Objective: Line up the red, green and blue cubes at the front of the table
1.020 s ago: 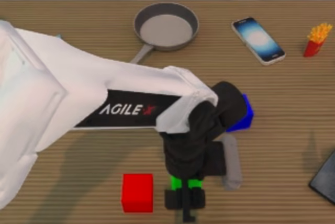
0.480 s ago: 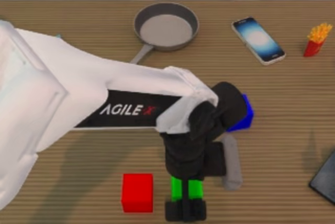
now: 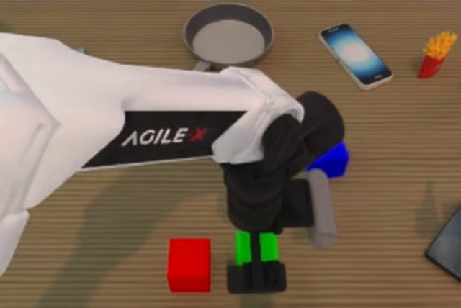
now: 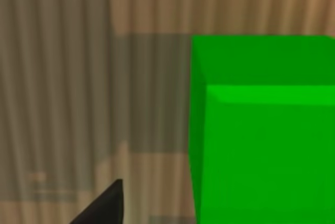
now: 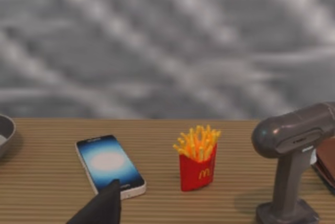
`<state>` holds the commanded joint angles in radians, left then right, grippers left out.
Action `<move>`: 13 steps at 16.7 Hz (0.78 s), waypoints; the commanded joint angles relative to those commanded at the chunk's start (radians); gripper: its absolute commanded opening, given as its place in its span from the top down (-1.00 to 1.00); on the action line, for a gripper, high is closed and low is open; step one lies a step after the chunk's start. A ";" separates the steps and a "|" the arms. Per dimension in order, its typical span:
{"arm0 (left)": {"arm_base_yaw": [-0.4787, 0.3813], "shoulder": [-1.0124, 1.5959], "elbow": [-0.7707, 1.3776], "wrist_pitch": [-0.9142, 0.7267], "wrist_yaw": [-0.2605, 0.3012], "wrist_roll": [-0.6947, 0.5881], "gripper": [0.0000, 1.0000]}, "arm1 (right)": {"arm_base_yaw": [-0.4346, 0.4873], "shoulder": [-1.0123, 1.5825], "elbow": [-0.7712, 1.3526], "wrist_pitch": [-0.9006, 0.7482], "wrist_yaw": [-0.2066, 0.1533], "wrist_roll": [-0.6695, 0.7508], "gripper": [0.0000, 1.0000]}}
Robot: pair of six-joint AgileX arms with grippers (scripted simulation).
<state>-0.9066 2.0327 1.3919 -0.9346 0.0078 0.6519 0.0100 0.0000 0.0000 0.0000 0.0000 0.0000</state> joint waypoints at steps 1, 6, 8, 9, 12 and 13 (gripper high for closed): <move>0.002 -0.015 0.023 -0.042 -0.001 0.001 -1.00 | 0.000 0.000 0.000 0.000 0.000 0.000 -1.00; 0.008 -0.059 0.081 -0.136 -0.001 0.003 -1.00 | 0.000 0.000 0.000 0.000 0.000 0.000 -1.00; 0.002 -0.055 0.078 -0.134 -0.001 0.003 -1.00 | 0.000 0.000 0.000 0.000 0.000 0.000 -1.00; 0.002 -0.055 0.078 -0.134 -0.001 0.003 -1.00 | 0.000 0.000 0.000 0.000 0.000 0.000 -1.00; 0.031 -0.108 0.032 -0.098 -0.006 -0.014 -1.00 | 0.018 0.061 0.060 -0.040 -0.001 0.010 -1.00; 0.052 -0.147 -0.001 -0.073 -0.008 -0.027 -1.00 | 0.029 0.102 0.101 -0.066 -0.001 0.016 -1.00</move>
<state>-0.8550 1.8859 1.3911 -1.0079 -0.0007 0.6253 0.0387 0.1024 0.1009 -0.0660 -0.0014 0.0161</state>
